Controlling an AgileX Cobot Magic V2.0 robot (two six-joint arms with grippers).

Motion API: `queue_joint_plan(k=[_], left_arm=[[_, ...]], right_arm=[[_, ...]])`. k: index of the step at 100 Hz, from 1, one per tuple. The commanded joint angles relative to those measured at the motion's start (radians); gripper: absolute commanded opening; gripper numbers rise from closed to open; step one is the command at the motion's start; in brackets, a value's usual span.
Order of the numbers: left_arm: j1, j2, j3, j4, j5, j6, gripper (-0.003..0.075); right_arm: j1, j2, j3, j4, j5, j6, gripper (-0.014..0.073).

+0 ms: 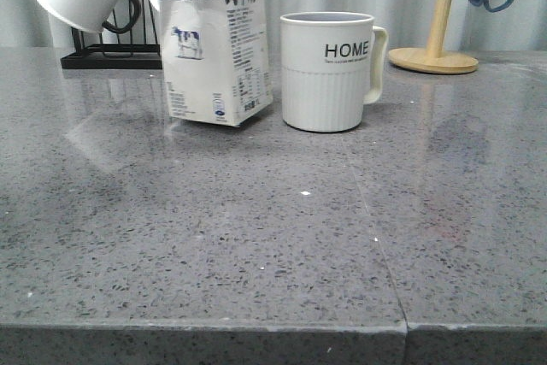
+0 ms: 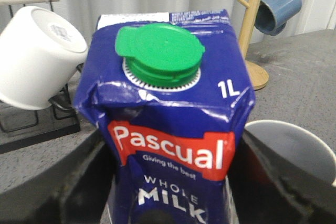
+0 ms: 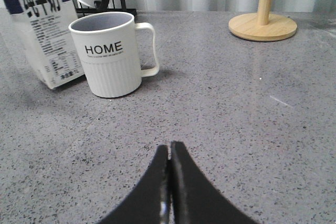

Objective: Place milk next to cup
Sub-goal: 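Lift the carton with the left gripper and lower it beside the mug, then open the left gripper and withdraw it from the carton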

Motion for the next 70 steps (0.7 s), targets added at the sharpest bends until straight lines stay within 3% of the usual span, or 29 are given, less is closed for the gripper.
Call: queue_joint_plan(k=[1,35,53,59,70], left_arm=[[-0.010,-0.007,-0.057,-0.008,-0.110,-0.005,0.0315],[-0.010,0.023,-0.073,-0.008,-0.112,-0.005,0.0332],[-0.010,0.023,-0.073,-0.019,-0.112,-0.005,0.0645],[-0.010,0.023,-0.073,-0.024,-0.112,-0.005,0.0684],[-0.017,0.019,-0.073,-0.024,-0.112,-0.005,0.0668]], right_arm=[[-0.001,0.007,-0.026,-0.005,-0.073,-0.005,-0.0067],[-0.001,0.007,-0.026,-0.005,-0.073,-0.005,-0.0067],[-0.001,0.007,-0.026,-0.005,-0.073,-0.005,-0.0067],[-0.001,0.007,-0.026,-0.005,-0.073,-0.005,-0.0067],[-0.001,0.007,-0.026,-0.005,-0.073,-0.005,-0.0067]])
